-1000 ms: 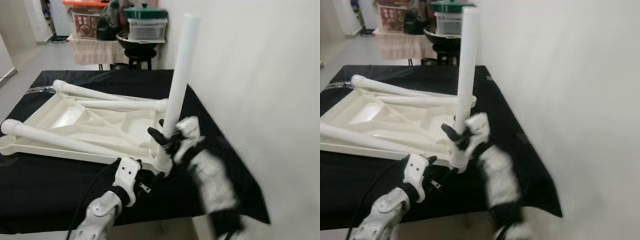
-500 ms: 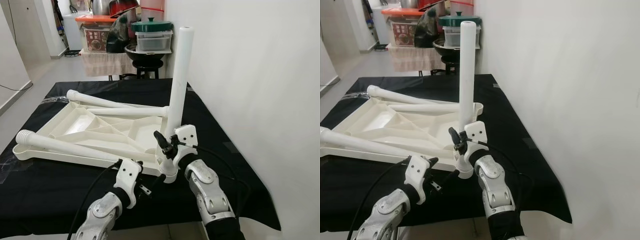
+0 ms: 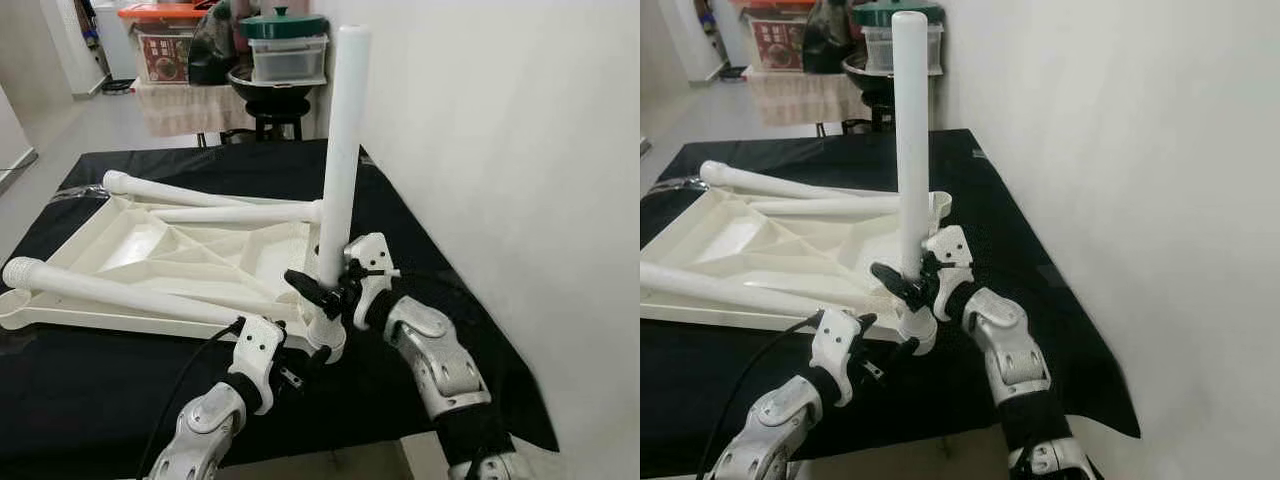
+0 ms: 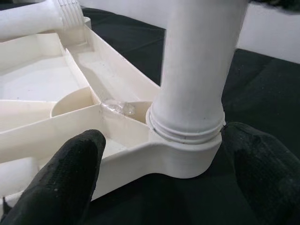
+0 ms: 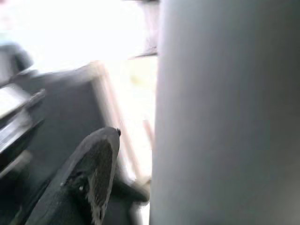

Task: Building children table

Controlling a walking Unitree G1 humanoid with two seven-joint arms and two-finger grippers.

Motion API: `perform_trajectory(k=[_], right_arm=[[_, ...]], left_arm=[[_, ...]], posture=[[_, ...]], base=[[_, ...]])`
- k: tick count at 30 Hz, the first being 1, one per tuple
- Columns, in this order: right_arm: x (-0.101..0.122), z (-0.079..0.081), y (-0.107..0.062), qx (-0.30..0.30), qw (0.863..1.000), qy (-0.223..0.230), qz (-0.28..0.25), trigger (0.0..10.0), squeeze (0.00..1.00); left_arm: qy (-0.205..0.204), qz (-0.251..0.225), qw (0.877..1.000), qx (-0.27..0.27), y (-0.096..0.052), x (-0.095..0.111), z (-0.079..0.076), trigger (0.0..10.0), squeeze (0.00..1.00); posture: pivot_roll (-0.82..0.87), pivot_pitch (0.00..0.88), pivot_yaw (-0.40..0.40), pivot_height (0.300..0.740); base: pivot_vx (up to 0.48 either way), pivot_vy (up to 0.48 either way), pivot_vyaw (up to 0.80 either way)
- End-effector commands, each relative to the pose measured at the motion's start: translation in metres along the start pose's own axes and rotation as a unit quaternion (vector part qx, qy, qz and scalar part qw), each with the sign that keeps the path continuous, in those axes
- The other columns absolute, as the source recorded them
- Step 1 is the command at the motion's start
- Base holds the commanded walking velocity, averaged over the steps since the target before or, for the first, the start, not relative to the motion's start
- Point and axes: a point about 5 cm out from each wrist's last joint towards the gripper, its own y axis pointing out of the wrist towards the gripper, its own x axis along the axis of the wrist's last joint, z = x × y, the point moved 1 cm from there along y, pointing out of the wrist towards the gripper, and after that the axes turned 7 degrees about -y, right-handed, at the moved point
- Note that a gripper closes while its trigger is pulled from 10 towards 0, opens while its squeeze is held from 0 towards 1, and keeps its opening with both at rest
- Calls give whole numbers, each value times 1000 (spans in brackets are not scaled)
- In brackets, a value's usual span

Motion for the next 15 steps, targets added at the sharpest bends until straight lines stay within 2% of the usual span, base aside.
perform_trajectory(k=[1, 2, 4, 5, 6, 10, 11, 15], right_arm=[[3, 7, 6, 47, 999, -4, -17, 10000, 0], [3, 7, 6, 47, 999, -4, -17, 10000, 0], [8, -4, -1, 117, 993, 6, -11, 10000, 0], [8, -4, -1, 117, 993, 6, -11, 10000, 0], [14, -20, -1, 109, 993, 35, -13, 7137, 0], [16, -26, -1, 109, 993, 49, -17, 7137, 0], [16, -28, -3, 115, 992, 53, -20, 0, 0], [15, -29, -5, 122, 991, 56, -24, 0, 0]], left_arm=[[-1, 5, 1000, 0, 0, -3, 0, 10000, 0], [-1, 5, 1000, 0, 0, -3, 0, 10000, 0], [-1, 4, 1000, 1, 0, -3, -1, 10000, 0], [-1, 4, 1000, 1, 0, -3, -1, 10000, 0], [-3, 4, 1000, 1, 0, -4, -3, 10000, 0], [-4, 4, 1000, 0, 1, -4, -4, 10000, 0], [-4, 4, 1000, 0, 1, -4, -5, 10000, 0], [-6, 3, 1000, 0, 1, -5, -6, 10000, 0]], posture=[[1, 0, -65, 740], [1, 0, -65, 740], [13, 0, -72, 740], [13, 0, -72, 740], [19, 0, -78, 740], [20, 0, -79, 740], [21, 0, -81, 740], [21, 0, -81, 740]], base=[[0, 0, 0], [0, 0, 0], [0, 0, 0], [0, 0, 0], [0, 0, 0], [0, 0, 0], [0, 0, 0], [0, 0, 0]])
